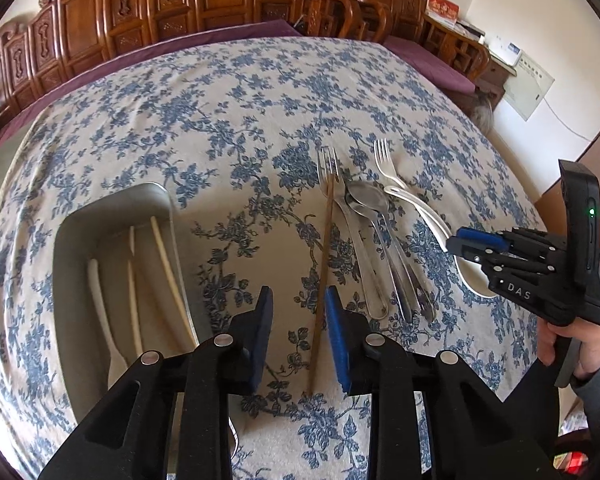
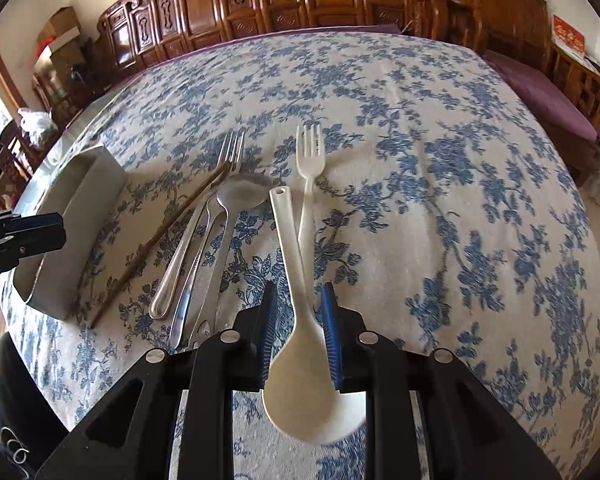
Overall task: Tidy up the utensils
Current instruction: 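Grasp the white plastic spoon with the right gripper while the left gripper moves to the utensils, then grasp a thin wooden chopstick from the utensil pile with the left gripper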
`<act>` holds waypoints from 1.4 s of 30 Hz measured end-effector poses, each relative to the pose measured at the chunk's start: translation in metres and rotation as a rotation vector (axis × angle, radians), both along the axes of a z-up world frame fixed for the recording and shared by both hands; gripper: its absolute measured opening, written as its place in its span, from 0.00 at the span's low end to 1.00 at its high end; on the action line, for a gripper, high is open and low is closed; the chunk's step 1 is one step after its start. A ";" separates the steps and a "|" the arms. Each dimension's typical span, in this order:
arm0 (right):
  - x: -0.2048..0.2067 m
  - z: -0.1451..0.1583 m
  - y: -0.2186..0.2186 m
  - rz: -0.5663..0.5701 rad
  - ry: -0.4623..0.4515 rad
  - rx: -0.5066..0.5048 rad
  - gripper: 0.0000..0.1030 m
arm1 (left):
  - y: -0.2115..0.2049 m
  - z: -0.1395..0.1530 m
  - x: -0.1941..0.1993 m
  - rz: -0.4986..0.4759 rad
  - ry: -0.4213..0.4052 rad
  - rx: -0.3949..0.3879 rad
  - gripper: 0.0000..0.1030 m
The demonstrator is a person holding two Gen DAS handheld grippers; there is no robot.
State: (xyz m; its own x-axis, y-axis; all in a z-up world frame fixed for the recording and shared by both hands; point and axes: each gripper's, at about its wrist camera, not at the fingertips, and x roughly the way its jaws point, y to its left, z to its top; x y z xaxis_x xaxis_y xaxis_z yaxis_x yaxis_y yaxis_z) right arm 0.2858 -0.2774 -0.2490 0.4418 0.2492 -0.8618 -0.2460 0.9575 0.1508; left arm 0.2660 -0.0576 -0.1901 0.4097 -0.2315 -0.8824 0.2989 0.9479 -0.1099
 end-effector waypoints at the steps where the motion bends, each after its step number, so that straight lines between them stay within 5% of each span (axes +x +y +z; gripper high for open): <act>1: 0.002 -0.002 0.002 0.005 0.009 -0.005 0.24 | -0.002 -0.002 0.002 -0.002 0.006 0.006 0.24; 4: 0.003 -0.008 0.003 0.006 0.032 -0.017 0.23 | -0.008 -0.007 0.007 -0.009 0.019 0.014 0.24; 7: -0.001 -0.005 0.000 0.013 0.023 -0.018 0.11 | -0.015 -0.011 0.010 -0.020 0.025 0.021 0.24; 11: -0.011 0.006 -0.009 -0.001 0.002 0.022 0.11 | -0.021 -0.018 0.015 -0.035 0.039 0.028 0.17; 29: -0.033 0.019 -0.028 -0.040 -0.020 0.059 0.11 | -0.049 -0.061 0.048 -0.088 0.132 0.123 0.17; 33: -0.034 0.019 -0.027 -0.040 -0.023 0.061 0.11 | -0.050 -0.062 0.050 -0.087 0.130 0.120 0.16; 35: -0.035 0.020 -0.026 -0.039 -0.024 0.062 0.11 | -0.050 -0.062 0.050 -0.088 0.126 0.125 0.05; 42: -0.040 0.029 -0.020 -0.031 -0.041 0.067 0.11 | -0.039 -0.045 0.034 -0.080 0.103 0.100 0.04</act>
